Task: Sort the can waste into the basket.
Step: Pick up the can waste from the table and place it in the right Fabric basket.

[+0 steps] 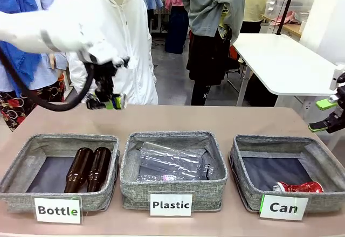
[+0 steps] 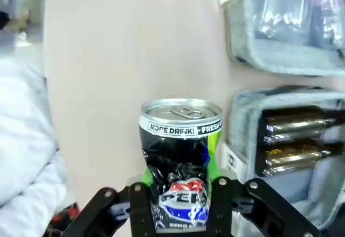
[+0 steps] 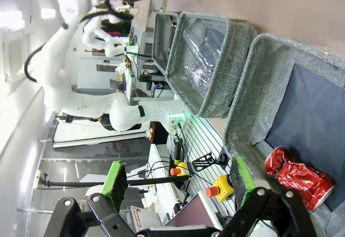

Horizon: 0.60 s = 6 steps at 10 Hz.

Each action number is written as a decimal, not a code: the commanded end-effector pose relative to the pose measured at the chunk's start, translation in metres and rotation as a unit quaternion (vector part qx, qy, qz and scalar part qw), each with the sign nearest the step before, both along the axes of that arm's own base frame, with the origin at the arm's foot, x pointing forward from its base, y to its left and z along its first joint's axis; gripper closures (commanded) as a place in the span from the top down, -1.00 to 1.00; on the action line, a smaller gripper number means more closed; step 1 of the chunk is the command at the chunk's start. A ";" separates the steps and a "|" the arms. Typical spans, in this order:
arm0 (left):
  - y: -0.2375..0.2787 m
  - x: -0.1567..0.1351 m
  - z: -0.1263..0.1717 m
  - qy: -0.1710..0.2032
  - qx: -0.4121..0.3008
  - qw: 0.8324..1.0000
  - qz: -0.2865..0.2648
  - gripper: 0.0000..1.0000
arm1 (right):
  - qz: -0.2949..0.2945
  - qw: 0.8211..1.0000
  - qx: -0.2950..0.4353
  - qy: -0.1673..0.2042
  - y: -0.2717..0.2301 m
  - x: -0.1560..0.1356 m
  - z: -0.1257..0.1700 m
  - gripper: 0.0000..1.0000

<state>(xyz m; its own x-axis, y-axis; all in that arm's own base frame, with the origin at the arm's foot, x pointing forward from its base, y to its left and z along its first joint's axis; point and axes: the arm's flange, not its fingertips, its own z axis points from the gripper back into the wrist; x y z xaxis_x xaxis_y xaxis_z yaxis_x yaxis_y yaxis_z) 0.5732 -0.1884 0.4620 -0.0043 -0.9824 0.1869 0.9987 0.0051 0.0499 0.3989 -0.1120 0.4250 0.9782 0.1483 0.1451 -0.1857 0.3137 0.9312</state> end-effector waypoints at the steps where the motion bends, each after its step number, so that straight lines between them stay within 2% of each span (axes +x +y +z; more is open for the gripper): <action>1: 0.034 -0.069 0.026 0.002 -0.045 0.999 0.000 -1.00 | -0.001 1.000 -0.003 -0.012 0.000 -0.002 -0.001 1.00; 2: 0.050 -0.105 0.031 0.020 -0.070 0.997 -0.020 -1.00 | -0.001 1.000 -0.003 -0.012 0.000 -0.002 -0.001 1.00; 3: 0.057 -0.129 0.030 -0.012 -0.085 0.996 -0.015 -1.00 | -0.001 1.000 -0.003 -0.012 0.000 -0.002 -0.001 1.00; 4: 0.065 -0.139 0.027 -0.014 -0.094 0.995 -0.008 -1.00 | -0.001 1.000 -0.003 -0.012 0.000 -0.002 -0.001 1.00; 5: 0.045 -0.096 0.047 0.003 -0.067 0.998 -0.001 -1.00 | -0.001 1.000 -0.003 -0.012 0.000 -0.002 -0.001 1.00; 6: 0.045 -0.096 0.047 0.003 -0.067 0.998 -0.001 -1.00 | -0.001 1.000 -0.003 -0.012 0.000 -0.002 -0.001 1.00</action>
<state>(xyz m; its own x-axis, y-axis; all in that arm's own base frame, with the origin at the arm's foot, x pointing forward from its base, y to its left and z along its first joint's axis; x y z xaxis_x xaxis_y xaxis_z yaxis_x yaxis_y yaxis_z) 0.4505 -0.1350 0.5040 -0.0140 -0.9400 0.3410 0.9989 0.0019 0.0463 0.3989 -0.1118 0.4249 0.9782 0.1486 0.1449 -0.1856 0.3137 0.9312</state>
